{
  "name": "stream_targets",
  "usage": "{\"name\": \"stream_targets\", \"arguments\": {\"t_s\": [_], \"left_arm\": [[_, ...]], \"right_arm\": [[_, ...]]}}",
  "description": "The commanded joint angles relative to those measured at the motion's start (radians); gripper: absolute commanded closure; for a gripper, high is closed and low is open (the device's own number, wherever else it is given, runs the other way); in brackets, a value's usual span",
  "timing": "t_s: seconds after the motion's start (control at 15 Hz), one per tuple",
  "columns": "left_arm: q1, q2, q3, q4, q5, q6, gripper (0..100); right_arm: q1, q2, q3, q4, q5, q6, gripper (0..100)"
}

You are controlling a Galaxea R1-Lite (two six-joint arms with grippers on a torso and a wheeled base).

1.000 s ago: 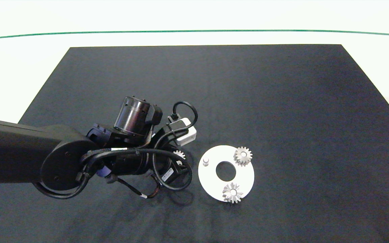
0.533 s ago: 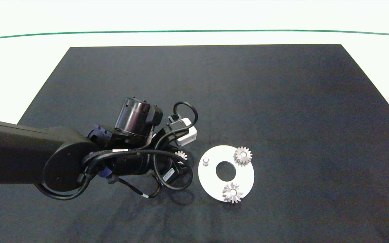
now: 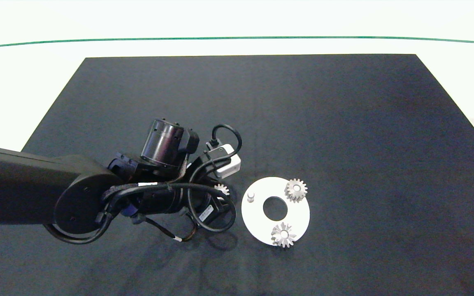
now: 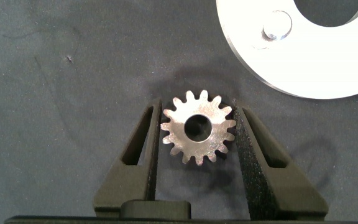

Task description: Install three planetary gears onto the carrier pins

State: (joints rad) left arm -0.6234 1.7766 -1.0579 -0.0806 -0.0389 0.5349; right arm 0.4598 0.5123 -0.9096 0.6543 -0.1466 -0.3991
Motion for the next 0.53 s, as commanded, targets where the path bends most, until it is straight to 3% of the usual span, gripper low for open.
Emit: {"name": "stream_targets", "arguments": {"t_s": [0.07,0.53], "left_arm": [[0.001,-0.009,0.012,0.001,-0.001,0.004,88],[-0.05,-0.077,0.012,0.005,0.014,0.004,90]], "right_arm": [[0.0,0.0,0.0,0.004,-0.001,-0.001,0],[0.0,-0.003,-0.003,0.004,-0.001,-0.003,0]]}}
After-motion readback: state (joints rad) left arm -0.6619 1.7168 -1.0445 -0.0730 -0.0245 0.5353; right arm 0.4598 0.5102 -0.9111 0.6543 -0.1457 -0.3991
